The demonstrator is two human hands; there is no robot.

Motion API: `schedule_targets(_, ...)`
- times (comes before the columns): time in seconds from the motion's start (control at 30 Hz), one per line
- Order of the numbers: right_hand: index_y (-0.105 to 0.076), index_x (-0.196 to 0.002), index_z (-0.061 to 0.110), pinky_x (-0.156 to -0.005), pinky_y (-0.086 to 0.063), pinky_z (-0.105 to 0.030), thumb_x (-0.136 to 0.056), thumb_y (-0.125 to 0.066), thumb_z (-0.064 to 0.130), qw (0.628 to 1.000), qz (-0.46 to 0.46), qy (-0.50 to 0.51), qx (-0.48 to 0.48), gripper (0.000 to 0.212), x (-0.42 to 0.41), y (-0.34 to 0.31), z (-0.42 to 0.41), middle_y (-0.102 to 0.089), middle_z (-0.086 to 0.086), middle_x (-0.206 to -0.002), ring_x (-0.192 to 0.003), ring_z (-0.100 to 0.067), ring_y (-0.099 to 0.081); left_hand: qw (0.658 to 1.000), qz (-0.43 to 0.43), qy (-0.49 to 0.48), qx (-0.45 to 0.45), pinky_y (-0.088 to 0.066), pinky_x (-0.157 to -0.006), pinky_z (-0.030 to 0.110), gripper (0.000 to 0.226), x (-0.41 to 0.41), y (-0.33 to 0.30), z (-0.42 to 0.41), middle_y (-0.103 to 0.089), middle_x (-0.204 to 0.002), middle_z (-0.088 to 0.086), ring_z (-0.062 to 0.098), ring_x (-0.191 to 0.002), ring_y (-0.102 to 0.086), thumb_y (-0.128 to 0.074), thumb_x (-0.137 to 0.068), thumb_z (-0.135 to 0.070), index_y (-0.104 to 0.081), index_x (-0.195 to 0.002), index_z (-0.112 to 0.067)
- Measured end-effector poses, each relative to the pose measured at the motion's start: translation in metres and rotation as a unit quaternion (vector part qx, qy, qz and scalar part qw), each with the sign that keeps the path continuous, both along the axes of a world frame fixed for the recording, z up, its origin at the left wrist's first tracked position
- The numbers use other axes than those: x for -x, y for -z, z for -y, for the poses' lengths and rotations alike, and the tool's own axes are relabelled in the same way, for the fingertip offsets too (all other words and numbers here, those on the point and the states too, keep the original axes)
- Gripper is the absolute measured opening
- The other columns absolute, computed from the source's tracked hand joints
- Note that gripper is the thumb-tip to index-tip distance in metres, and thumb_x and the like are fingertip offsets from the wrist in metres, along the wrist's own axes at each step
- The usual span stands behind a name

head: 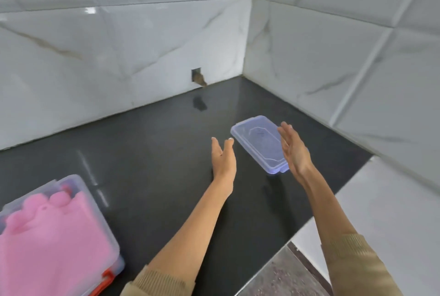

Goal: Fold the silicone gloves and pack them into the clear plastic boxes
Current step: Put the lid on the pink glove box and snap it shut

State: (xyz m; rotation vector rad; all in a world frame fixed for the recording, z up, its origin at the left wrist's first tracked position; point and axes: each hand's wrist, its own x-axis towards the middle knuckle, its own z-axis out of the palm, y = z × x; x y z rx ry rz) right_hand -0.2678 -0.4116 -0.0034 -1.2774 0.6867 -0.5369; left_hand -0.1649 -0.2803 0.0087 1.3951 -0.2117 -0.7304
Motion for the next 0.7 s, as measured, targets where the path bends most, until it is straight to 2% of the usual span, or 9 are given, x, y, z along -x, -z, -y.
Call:
schedule_targets(0.07, -0.042, -0.141, 0.025, -0.108, -0.028, -0.029, -0.092, -0.041, 0.056, 0.988, -0.079, 0.117, 0.059, 0.058, 0.006, -0.002, 0.02, -0.039, 0.005, -0.149, -0.128, -0.008, -0.044, 0.999, -0.031, 0.026, -0.031, -0.021, -0.111, 0.035, 0.065, 0.009, 0.004, 0.022, -0.015, -0.158, -0.005, 0.017, -0.143, -0.021, -0.042, -0.096, -0.031, -0.007, -0.151, -0.026)
schedule_targets(0.1, -0.043, -0.14, 0.026, -0.103, -0.032, -0.027, -0.093, -0.038, 0.054, 0.984, -0.101, 0.134, 0.059, 0.055, 0.009, -0.002, 0.027, -0.043, 0.004, -0.146, -0.119, -0.009, -0.049, 0.998, -0.038, 0.035, -0.042, -0.022, -0.111, 0.037, 0.066, 0.014, 0.006, 0.031, -0.017, -0.158, -0.003, 0.019, -0.142, -0.023, -0.042, -0.096, -0.03, -0.007, -0.151, -0.026)
schedule_targets(0.13, -0.043, -0.14, 0.025, -0.1, -0.033, -0.027, -0.094, -0.037, 0.052, 0.981, -0.123, 0.138, 0.061, 0.053, 0.012, 0.004, 0.037, -0.044, 0.004, -0.145, -0.118, -0.01, -0.05, 0.997, -0.04, 0.041, -0.05, -0.023, -0.111, 0.038, 0.066, 0.018, 0.008, 0.038, -0.019, -0.157, -0.002, 0.02, -0.141, -0.025, -0.042, -0.096, -0.029, -0.006, -0.151, -0.025)
schedule_targets(0.23, -0.044, -0.139, 0.019, -0.099, -0.029, -0.025, -0.095, -0.04, 0.044, 0.967, -0.183, 0.142, 0.106, 0.051, 0.016, 0.016, 0.052, -0.043, 0.002, -0.146, -0.131, -0.018, -0.043, 0.996, -0.022, 0.056, -0.067, -0.028, -0.108, 0.036, 0.065, 0.027, 0.015, 0.052, -0.028, -0.153, 0.0, 0.021, -0.136, -0.033, -0.04, -0.096, -0.025, -0.006, -0.151, -0.024)
schedule_targets(0.33, -0.037, -0.144, 0.016, -0.1, -0.026, -0.021, -0.098, -0.041, 0.028, 0.959, -0.21, 0.118, 0.15, 0.047, 0.012, 0.023, 0.059, -0.037, -0.001, -0.151, -0.135, -0.018, -0.037, 0.994, 0.008, 0.073, -0.081, -0.032, -0.109, 0.036, 0.062, 0.031, 0.021, 0.061, -0.032, -0.151, 0.002, 0.022, -0.133, -0.039, -0.04, -0.097, -0.02, -0.009, -0.151, -0.023)
schedule_targets(0.43, -0.034, -0.145, 0.016, -0.102, -0.031, -0.026, -0.097, -0.042, 0.021, 0.947, -0.246, 0.103, 0.178, 0.049, 0.005, 0.027, 0.058, -0.036, -0.004, -0.151, -0.134, -0.022, -0.039, 0.991, 0.034, 0.096, -0.09, -0.036, -0.11, 0.042, 0.062, 0.031, 0.025, 0.065, -0.032, -0.151, 0.005, 0.024, -0.132, -0.041, -0.039, -0.097, -0.014, -0.009, -0.15, -0.022)
schedule_targets(0.57, -0.034, -0.144, 0.014, -0.106, -0.036, -0.042, -0.097, -0.045, 0.024, 0.917, -0.308, 0.111, 0.226, 0.049, -0.003, 0.027, 0.051, -0.042, -0.007, -0.144, -0.128, -0.029, -0.044, 0.987, 0.045, 0.106, -0.11, -0.034, -0.111, 0.043, 0.067, 0.028, 0.028, 0.067, -0.022, -0.155, 0.005, 0.026, -0.137, -0.033, -0.034, -0.097, -0.008, 0.004, -0.151, -0.023)
schedule_targets(0.63, -0.047, -0.128, 0.012, -0.098, -0.04, -0.042, -0.095, -0.046, 0.027, 0.893, -0.348, 0.112, 0.262, 0.035, -0.006, 0.03, 0.051, -0.051, -0.01, -0.124, -0.113, -0.03, -0.052, 0.986, 0.053, 0.105, -0.12, -0.031, -0.113, 0.044, 0.068, 0.025, 0.029, 0.067, -0.018, -0.157, 0.005, 0.026, -0.14, -0.028, -0.032, -0.098, -0.006, 0.008, -0.15, -0.022)
schedule_targets(0.7, -0.05, -0.109, 0.011, -0.087, -0.046, -0.038, -0.095, -0.047, 0.027, 0.884, -0.364, 0.108, 0.274, 0.022, -0.006, 0.032, 0.048, -0.052, -0.011, -0.11, -0.097, -0.028, -0.055, 0.984, 0.062, 0.107, -0.128, -0.032, -0.112, 0.046, 0.067, 0.022, 0.031, 0.065, -0.019, -0.156, 0.006, 0.026, -0.14, -0.028, -0.031, -0.098, -0.005, 0.006, -0.15, -0.023)
